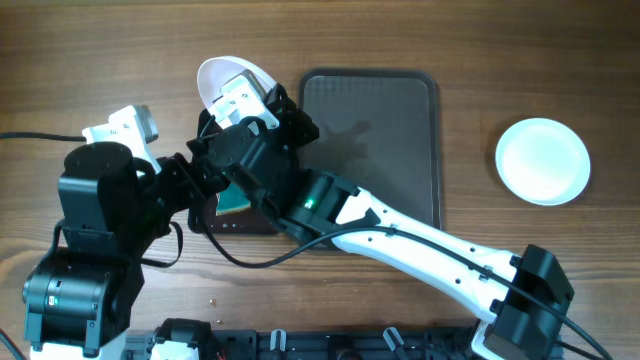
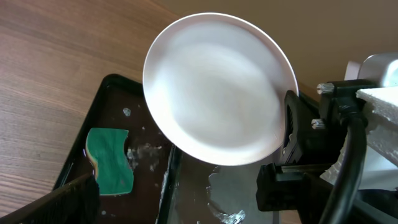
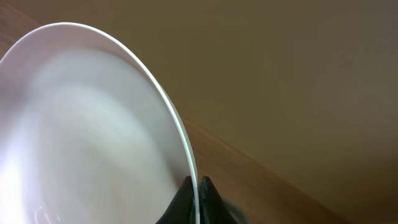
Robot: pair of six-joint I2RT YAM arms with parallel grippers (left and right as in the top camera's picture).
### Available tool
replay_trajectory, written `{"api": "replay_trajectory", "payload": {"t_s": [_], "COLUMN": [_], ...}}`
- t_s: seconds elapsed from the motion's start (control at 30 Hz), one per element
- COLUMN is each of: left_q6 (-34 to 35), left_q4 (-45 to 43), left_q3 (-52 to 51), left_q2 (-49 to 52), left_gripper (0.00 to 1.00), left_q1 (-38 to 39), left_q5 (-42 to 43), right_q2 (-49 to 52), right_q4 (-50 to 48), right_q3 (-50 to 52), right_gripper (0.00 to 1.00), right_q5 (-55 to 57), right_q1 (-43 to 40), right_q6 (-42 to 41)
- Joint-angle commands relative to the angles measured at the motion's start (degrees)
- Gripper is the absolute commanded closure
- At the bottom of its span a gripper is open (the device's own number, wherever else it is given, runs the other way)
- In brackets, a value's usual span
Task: Clean dirty plates on tray and stack at the side
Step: 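Hold the plate tilted above the black tray to drain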
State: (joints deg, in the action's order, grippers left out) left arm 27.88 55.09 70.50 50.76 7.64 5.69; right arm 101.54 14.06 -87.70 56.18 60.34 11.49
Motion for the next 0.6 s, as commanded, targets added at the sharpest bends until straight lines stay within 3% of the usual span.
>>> {"api": "replay_trajectory", "payload": {"t_s": [0.0,0.57], "left_q6": [-0.5,-0.5], "left_q4": [-0.1,-0.1], "left_q3": [0.9,0.9], "left_q2": [-0.1,-0.1], "left_gripper": [0.00,0.00], "left_q1": [-0.2,-0.2], "left_q5": [0.2,0.2], "right_q2": [-0.9,-0.9], "right_q4": [-0.4,-1.0], "right_q3": [-1.3,-1.3], "right_gripper": [0.96,0.96], "right_q5": [1.9,2.7], "right_q1": [0.2,0.2], "right_q6": [0.5,0.1]}}
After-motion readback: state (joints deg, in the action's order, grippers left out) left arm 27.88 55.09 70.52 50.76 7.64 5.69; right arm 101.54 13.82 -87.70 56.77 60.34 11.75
